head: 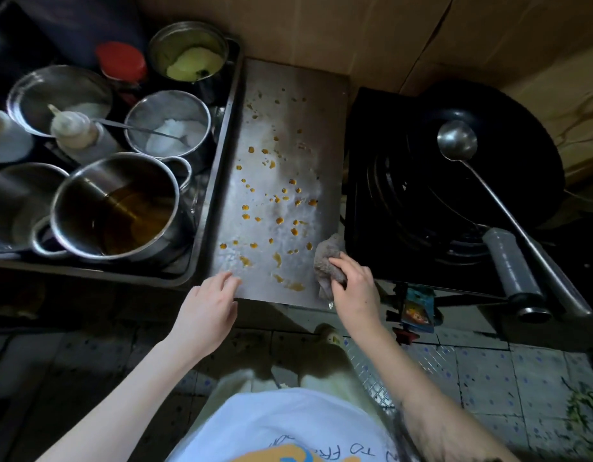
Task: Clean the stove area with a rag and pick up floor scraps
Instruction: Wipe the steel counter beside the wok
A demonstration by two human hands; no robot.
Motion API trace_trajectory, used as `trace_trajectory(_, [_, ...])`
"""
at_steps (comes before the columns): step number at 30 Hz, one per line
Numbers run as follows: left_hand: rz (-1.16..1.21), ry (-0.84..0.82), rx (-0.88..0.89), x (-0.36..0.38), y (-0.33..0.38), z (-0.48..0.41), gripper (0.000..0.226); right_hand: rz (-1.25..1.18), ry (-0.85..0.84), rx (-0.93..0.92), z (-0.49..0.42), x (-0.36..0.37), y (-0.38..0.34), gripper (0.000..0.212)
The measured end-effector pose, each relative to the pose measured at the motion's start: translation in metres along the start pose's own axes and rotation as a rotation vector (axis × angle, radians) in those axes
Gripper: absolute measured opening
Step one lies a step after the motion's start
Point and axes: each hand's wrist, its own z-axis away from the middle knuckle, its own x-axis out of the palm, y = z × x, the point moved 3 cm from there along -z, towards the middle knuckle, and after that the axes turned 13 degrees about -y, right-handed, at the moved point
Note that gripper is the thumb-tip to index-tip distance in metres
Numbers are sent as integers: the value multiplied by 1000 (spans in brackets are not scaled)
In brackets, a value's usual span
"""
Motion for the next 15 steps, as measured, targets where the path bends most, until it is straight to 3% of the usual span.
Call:
trace_trajectory(8, [35, 14, -23, 16, -18, 25, 43, 6, -52, -54, 4, 37, -31, 45])
trace_trajectory(15, [59, 62, -49, 19, -33, 29, 45, 197, -140, -31, -7, 71, -64, 44])
